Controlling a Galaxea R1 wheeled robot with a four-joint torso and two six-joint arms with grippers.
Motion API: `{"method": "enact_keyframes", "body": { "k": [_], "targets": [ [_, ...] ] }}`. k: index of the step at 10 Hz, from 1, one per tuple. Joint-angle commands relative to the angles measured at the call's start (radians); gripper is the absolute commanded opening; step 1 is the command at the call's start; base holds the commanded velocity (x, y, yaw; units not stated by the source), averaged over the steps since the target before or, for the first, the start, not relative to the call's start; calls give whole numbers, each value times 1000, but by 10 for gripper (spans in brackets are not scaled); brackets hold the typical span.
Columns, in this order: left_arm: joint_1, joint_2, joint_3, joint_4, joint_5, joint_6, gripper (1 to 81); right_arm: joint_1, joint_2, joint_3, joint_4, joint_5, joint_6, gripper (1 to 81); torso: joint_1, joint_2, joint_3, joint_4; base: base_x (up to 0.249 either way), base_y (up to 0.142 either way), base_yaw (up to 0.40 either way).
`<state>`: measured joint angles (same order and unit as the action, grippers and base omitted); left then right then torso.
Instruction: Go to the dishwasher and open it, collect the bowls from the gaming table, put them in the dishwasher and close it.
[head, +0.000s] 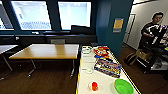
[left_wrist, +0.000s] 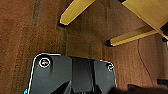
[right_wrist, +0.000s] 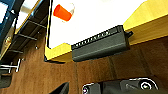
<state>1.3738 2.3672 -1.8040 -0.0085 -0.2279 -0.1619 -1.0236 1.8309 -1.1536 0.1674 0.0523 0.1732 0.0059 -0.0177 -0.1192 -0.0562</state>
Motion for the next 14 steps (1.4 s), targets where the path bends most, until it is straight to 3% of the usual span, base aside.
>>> {"method": "enact_keyframes", "body": {
  "k": [1, 3, 6, 7, 10, 12, 14],
  "targets": [
    [-54, -34, 18, -1, 39, -5, 811, 174, -86, 19, 113, -117, 2, 811, 0, 0, 0, 0, 0, 0, 0],
    [-55, -31, 18, -1, 39, -5, 811, 211, -85, -12, 153, -141, 0, 811, 0, 0, 0, 0, 0, 0, 0],
    [-57, -25, 15, 1, 39, -5, 811, 248, -85, -57, 187, -166, 2, 811, 0, 0, -49, 0, 0, 0, 0],
    [-57, -22, 14, 1, 39, -5, 811, 260, -83, -63, 191, -172, 2, 811, 1, 0, -31, 0, 0, 0, 0],
    [-57, -9, -1, -1, 41, -5, 811, 335, -82, -104, 234, -210, 14, 811, 1, 1, -51, 0, 0, 0, 0],
    [-57, -8, -1, -1, 39, -5, 811, 401, -69, -162, 270, -295, 15, 811, 1, 1, -50, 0, 0, 0, 0],
    [-57, -8, -1, -1, 38, -5, 811, 443, -36, -231, 303, -327, 15, 811, 1, 1, -51, 0, 0, 0, 0]
  ]
}}
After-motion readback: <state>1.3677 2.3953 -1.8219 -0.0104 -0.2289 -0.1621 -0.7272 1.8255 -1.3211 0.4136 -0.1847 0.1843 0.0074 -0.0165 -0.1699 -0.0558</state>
